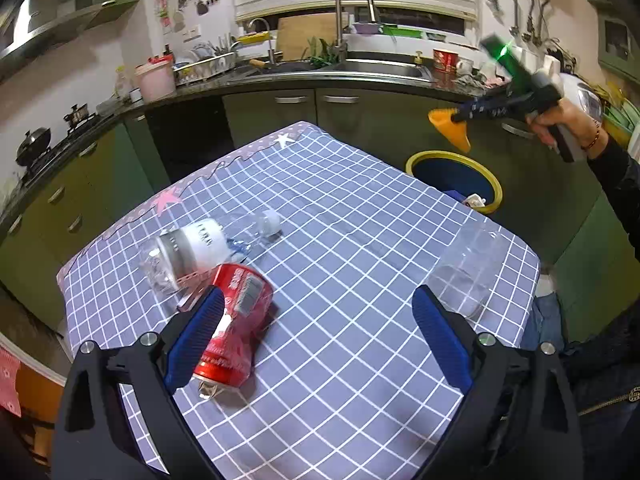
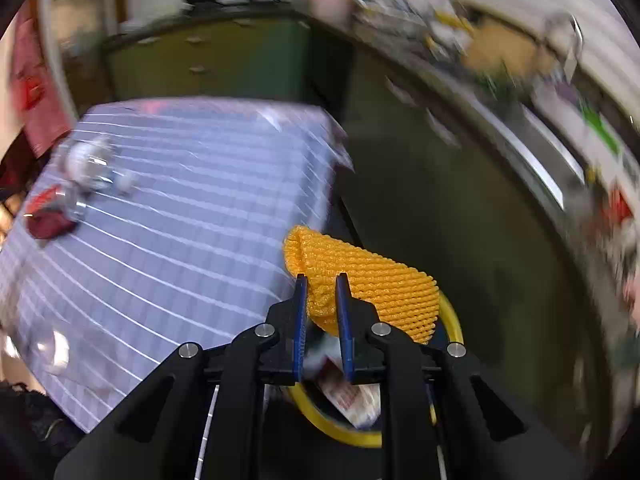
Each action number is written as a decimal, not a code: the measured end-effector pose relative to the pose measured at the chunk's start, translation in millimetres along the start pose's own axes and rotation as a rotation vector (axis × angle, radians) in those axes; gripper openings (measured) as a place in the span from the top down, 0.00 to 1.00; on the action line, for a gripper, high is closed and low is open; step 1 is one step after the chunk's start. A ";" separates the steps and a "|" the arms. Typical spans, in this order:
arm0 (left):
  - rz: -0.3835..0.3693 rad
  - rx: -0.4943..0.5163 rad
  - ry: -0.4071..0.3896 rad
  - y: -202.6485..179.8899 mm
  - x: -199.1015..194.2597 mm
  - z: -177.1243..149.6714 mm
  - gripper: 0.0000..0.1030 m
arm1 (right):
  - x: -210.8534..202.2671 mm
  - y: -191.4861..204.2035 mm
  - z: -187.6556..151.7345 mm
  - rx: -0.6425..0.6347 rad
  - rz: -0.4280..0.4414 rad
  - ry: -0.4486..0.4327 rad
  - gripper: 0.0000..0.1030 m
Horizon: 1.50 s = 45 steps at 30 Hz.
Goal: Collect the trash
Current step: 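Carry the foam net to the bin and release it with the right gripper, then grasp the red soda can with the left gripper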
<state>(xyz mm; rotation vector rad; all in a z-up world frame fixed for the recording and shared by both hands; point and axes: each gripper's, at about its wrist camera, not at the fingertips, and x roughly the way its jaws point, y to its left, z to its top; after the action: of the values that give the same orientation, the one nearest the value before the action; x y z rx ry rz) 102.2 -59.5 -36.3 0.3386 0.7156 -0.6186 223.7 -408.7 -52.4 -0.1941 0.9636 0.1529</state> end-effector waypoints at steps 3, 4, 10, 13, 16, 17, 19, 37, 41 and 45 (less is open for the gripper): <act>-0.006 0.020 0.001 -6.4 1.6 5.4 0.13 | 30.8 -31.6 -20.0 0.072 -0.010 0.060 0.86; -0.005 0.028 0.001 -9.0 1.5 7.2 0.13 | 42.6 -41.7 -25.4 0.093 -0.011 0.078 0.85; 0.005 0.040 0.007 -10.7 -0.7 5.8 0.12 | 84.3 -65.0 -43.8 0.128 -0.040 0.162 0.68; 0.008 0.030 0.015 -6.7 0.5 2.6 0.12 | 75.6 -67.1 -48.3 0.168 -0.028 0.136 0.61; 0.012 0.021 0.024 -1.0 3.9 -0.5 0.11 | 51.9 -59.5 -50.9 0.179 -0.010 0.081 0.55; 0.014 0.018 0.027 1.3 5.1 -1.6 0.10 | 45.6 -55.1 -50.3 0.177 -0.008 0.067 0.54; 0.020 0.012 0.036 7.2 8.9 -4.0 0.10 | 27.8 -44.8 -54.0 0.177 0.005 0.028 0.50; 0.006 -0.044 0.187 68.7 72.6 -19.6 0.09 | 7.5 12.4 -66.5 0.141 0.115 -0.003 0.43; -0.013 -0.032 0.205 68.9 82.7 -23.4 0.09 | 15.2 17.8 -64.7 0.134 0.125 0.010 0.42; -0.019 -0.019 0.221 68.0 91.5 -25.2 0.10 | 23.6 22.7 -63.9 0.130 0.134 0.025 0.42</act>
<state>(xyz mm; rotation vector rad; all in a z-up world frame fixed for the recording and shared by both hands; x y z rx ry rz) 186.2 -32.2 -112.6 0.3867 0.9370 -0.5971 181.0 -400.4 -109.6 -0.0118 1.0082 0.2106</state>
